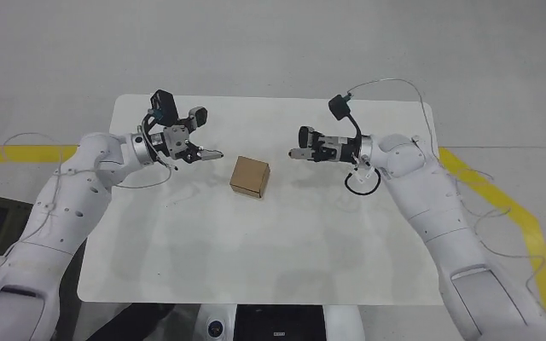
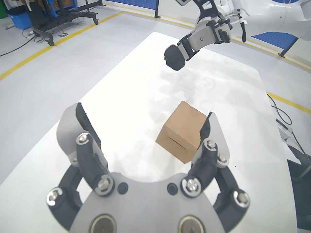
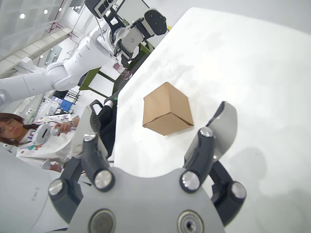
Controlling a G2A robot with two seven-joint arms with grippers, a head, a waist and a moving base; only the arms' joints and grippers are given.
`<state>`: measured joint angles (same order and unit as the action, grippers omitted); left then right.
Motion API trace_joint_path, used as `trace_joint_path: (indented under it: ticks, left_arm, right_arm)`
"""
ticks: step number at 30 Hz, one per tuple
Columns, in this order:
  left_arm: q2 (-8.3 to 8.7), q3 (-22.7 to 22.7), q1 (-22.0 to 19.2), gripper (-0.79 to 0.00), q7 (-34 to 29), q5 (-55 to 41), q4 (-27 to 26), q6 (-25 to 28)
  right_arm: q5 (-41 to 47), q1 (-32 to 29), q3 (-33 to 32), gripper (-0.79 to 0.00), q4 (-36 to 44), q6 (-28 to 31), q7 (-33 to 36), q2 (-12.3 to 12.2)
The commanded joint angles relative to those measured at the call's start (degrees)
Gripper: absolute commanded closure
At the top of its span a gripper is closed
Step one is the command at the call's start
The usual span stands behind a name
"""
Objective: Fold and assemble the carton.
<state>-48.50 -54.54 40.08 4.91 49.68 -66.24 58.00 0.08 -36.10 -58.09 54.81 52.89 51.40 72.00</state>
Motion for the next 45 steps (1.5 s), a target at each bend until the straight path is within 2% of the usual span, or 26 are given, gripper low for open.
trace_joint_path:
  ticks: [1, 3, 13, 25, 31, 45]
  left_arm:
    - [0.05, -0.9, -0.5, -0.785, -0.6, -0.8, 0.6, -0.2]
    - [0.11, -1.8, -1.0, -0.785, -1.1, -1.3, 1.2, -0.6]
    - [0.46, -5.7, -2.7, -0.785, -2.8, -0.9, 1.2, -1.4]
    - [0.54, -8.5, -4.6, -0.785, -4.3, -0.8, 0.4, -0.5]
    - [0.58, -9.6, -4.8, -0.785, -4.8, -1.0, -0.1, -0.1]
    - [0.51, -10.2, -5.1, -0.784, -5.1, -1.3, -0.2, -0.2]
  right_arm:
    - [-3.0, 0.3, -1.5, -0.785, -0.7, 3.0, -3.0, -0.8]
    - [-6.1, 0.6, -3.6, -0.785, -0.9, 5.1, -5.4, -1.6]
    - [-23.9, -3.8, -15.1, -0.785, 8.3, 5.1, -19.0, -5.1]
    - [-38.5, -7.4, -23.2, -0.785, 16.8, 3.5, -31.4, -7.1]
    - [-41.1, -7.6, -24.4, -0.785, 18.1, 3.5, -33.9, -7.7]
    - [-41.5, -7.2, -24.7, -0.784, 18.1, 4.1, -34.0, -8.2]
